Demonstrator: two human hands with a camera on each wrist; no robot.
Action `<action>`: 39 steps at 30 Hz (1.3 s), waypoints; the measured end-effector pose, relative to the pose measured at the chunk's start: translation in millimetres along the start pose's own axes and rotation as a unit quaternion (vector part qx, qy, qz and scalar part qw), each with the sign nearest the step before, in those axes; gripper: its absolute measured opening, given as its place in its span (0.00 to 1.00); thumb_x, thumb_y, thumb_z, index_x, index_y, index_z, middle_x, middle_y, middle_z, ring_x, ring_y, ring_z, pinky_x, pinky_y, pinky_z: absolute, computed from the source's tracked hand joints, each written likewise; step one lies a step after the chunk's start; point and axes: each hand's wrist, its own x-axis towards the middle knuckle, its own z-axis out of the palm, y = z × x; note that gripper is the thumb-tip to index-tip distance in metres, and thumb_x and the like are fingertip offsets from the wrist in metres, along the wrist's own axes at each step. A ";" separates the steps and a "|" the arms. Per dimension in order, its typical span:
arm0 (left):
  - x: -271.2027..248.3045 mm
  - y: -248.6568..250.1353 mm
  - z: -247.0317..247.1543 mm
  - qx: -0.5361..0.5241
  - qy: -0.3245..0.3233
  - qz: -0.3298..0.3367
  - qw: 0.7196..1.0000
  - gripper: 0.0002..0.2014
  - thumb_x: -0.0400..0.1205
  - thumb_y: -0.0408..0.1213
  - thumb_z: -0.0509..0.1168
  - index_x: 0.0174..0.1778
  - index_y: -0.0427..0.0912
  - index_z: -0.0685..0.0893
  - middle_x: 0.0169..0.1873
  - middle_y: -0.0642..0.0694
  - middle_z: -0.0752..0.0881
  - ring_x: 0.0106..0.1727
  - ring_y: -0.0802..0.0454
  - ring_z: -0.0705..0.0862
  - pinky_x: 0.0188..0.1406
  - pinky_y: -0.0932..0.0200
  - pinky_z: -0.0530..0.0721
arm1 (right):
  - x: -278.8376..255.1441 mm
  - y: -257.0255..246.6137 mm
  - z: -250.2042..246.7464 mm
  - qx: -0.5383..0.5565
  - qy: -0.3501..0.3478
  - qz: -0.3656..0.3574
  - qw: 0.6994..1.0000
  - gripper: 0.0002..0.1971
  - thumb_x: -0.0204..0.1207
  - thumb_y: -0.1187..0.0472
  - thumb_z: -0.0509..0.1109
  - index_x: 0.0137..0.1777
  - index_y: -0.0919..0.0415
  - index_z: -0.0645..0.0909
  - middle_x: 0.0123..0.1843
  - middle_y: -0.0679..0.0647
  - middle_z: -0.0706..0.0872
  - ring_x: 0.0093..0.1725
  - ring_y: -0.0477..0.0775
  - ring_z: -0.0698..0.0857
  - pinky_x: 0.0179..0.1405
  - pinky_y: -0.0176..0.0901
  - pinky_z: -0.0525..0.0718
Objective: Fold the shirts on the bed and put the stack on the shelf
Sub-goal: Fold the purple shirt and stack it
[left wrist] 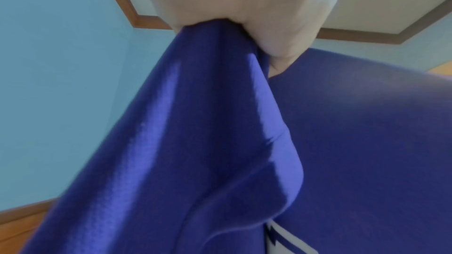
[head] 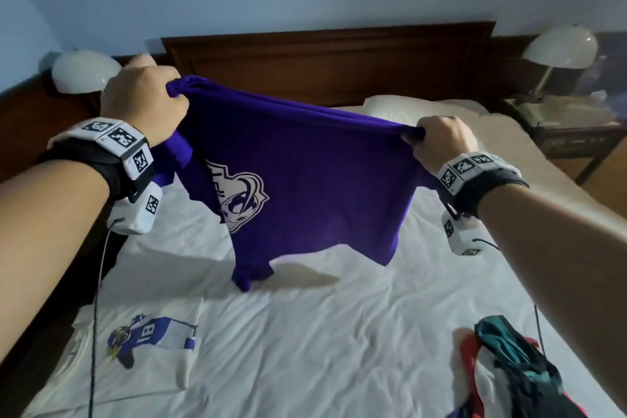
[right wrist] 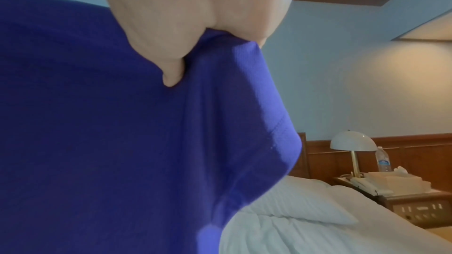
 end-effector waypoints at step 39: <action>-631.2 68.4 215.9 0.036 -0.550 0.106 0.828 0.22 0.57 0.24 0.77 0.43 0.39 0.77 0.37 0.39 0.75 0.34 0.36 0.80 0.18 0.51 0.73 | -536.2 165.2 245.5 -0.014 -0.309 -0.042 0.950 0.13 0.55 0.75 0.71 0.41 0.65 0.79 0.42 0.64 0.78 0.36 0.68 0.79 0.27 0.50 0.72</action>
